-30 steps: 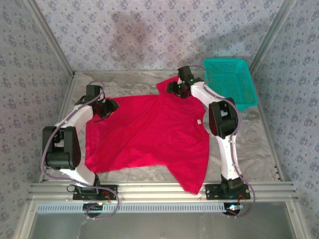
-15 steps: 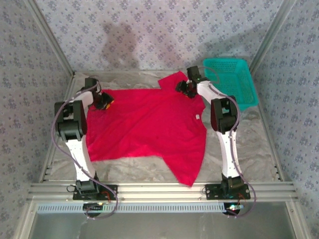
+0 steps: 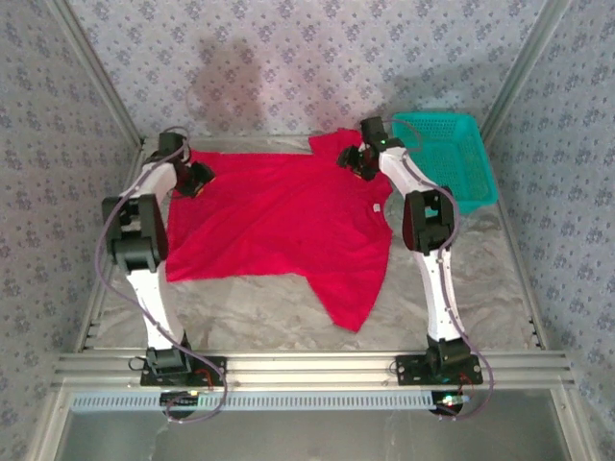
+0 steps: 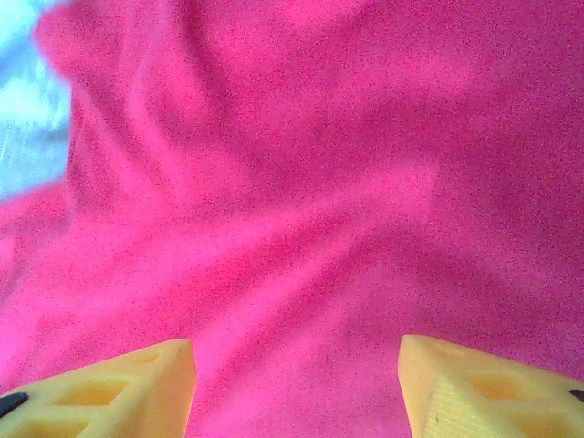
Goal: Fold the inside-out t-shirt
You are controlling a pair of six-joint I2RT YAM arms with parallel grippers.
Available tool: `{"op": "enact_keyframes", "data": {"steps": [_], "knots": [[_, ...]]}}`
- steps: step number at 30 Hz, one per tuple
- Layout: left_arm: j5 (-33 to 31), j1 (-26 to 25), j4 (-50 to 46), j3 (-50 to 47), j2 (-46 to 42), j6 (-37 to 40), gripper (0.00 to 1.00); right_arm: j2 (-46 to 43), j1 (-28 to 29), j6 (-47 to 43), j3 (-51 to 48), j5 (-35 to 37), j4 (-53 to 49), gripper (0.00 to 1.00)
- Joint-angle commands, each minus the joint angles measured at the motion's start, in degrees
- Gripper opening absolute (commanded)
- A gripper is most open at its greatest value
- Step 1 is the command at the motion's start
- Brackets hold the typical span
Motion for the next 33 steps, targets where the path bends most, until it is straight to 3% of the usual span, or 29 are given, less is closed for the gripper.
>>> {"op": "enact_keyframes", "data": {"steps": [1, 4, 11, 13, 17, 22, 28, 30, 33], "knots": [[1.0, -0.6, 2.7, -11.4, -13.5, -0.3, 0.47, -14.5, 4.2, -2.9, -12.2, -1.4, 2.6, 0.63], [5.0, -0.6, 5.2, -24.0, -20.7, -1.2, 0.45, -23.4, 6.6, -3.3, -26.8, -2.4, 4.2, 0.63], [5.1, 2.2, 6.4, -42.4, -32.1, -2.4, 0.42, -40.4, 13.3, -1.7, -54.1, -0.5, 5.6, 0.62], [5.0, 5.0, 6.0, -44.7, -32.7, -2.2, 0.42, -43.8, 14.7, -0.5, -61.6, -0.2, 7.1, 0.63], [8.2, 15.5, 9.5, -49.6, -31.1, -3.5, 0.41, -45.9, 13.4, 0.5, -71.7, 2.0, 8.1, 0.63], [6.2, 20.6, 9.8, -50.0, -28.7, -3.4, 0.38, -45.0, 9.2, 0.4, -76.0, 3.9, 8.2, 0.63], [4.3, 20.4, 7.1, -48.6, -33.1, -4.0, 0.28, -47.5, 9.8, -0.8, -72.4, 5.0, 3.8, 0.62], [-0.3, 18.5, 3.4, -46.9, -37.0, -3.2, 0.26, -49.8, 11.2, -1.7, -69.5, 5.6, 0.9, 0.63], [-8.2, 11.5, 0.3, -44.2, -43.2, -3.0, 0.26, -52.0, 13.1, -2.4, -64.9, 3.9, -0.3, 0.64]]}}
